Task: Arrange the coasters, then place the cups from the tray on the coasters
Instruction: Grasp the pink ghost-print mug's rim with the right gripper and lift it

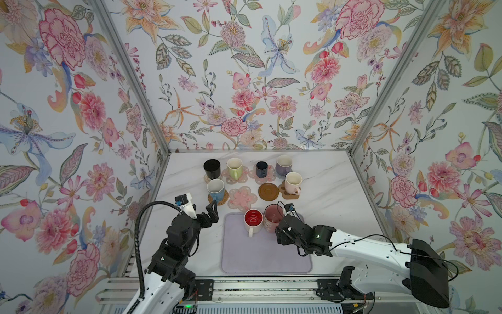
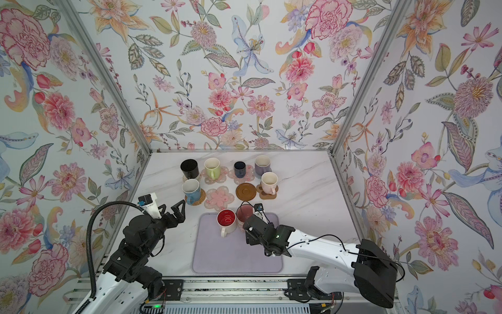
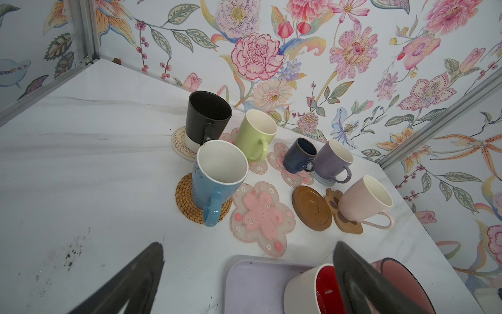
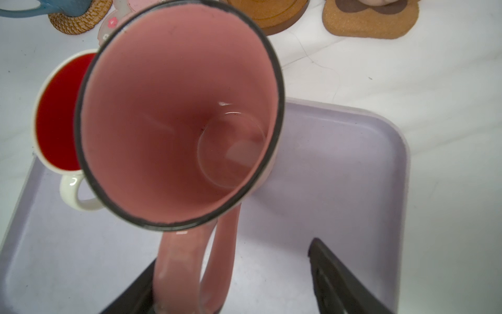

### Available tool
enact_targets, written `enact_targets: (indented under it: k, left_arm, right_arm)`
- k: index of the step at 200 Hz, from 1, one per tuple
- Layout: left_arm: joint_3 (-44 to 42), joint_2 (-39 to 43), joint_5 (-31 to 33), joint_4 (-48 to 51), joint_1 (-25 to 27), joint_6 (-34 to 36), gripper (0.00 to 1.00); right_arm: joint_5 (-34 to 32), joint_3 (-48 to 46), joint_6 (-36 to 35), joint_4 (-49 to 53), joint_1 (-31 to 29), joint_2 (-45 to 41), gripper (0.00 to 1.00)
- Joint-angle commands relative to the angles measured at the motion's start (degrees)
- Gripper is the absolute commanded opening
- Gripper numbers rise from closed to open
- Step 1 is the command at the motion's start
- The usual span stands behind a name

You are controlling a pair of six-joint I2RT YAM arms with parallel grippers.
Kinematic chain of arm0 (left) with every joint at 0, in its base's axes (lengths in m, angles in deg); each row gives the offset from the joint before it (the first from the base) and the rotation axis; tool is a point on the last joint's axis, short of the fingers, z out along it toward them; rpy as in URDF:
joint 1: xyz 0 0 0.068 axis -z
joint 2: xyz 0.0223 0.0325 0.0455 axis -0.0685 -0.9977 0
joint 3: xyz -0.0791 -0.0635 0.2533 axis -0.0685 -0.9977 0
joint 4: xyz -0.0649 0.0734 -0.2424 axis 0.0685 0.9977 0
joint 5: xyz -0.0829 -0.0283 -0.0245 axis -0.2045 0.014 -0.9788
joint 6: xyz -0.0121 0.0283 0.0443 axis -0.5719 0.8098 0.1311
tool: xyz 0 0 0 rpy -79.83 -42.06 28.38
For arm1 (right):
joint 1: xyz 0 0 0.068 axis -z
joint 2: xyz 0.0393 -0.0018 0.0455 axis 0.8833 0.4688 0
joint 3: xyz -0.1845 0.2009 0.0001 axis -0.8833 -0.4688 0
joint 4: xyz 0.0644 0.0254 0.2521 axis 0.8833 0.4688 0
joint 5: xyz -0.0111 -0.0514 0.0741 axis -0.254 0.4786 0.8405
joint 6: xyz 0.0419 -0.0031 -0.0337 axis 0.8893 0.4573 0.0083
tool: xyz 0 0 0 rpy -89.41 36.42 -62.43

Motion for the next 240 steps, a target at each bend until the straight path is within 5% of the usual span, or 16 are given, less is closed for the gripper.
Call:
enact_targets:
  k: [1,52,121,206,240]
  left_arm:
    - [-0.79,0.72,1.13,0.82,-0.18,-0.34,0.99]
    - [-0.87,1.47,1.5,1.58,-0.15,-0.04,0.99]
    - [-0.61,2.08,2.01,2.98,-0.22,0.19,0.99]
    - [-1.95,3.67,2.8,2.98,-0.19,-0.69,0.99]
    - [-2.17,2.89,3.1,2.11,-0.24,-0.69,0.99]
  right_arm:
    - [0.76,0.61,-1.52,-2.53,-0.48,0.26,0.71]
    - [2.28,2.53,-2.33,-4.12,-0.6,5.12,0.61]
    - [1.18,3.45,-3.81,-2.74,-0.42,7.92,0.35]
    - [0.82,3.1,-5.63,2.82,-0.52,3.58,0.01]
    - [-0.78,3.01,-5.55,6.67,-0.53,-0.76,0.0]
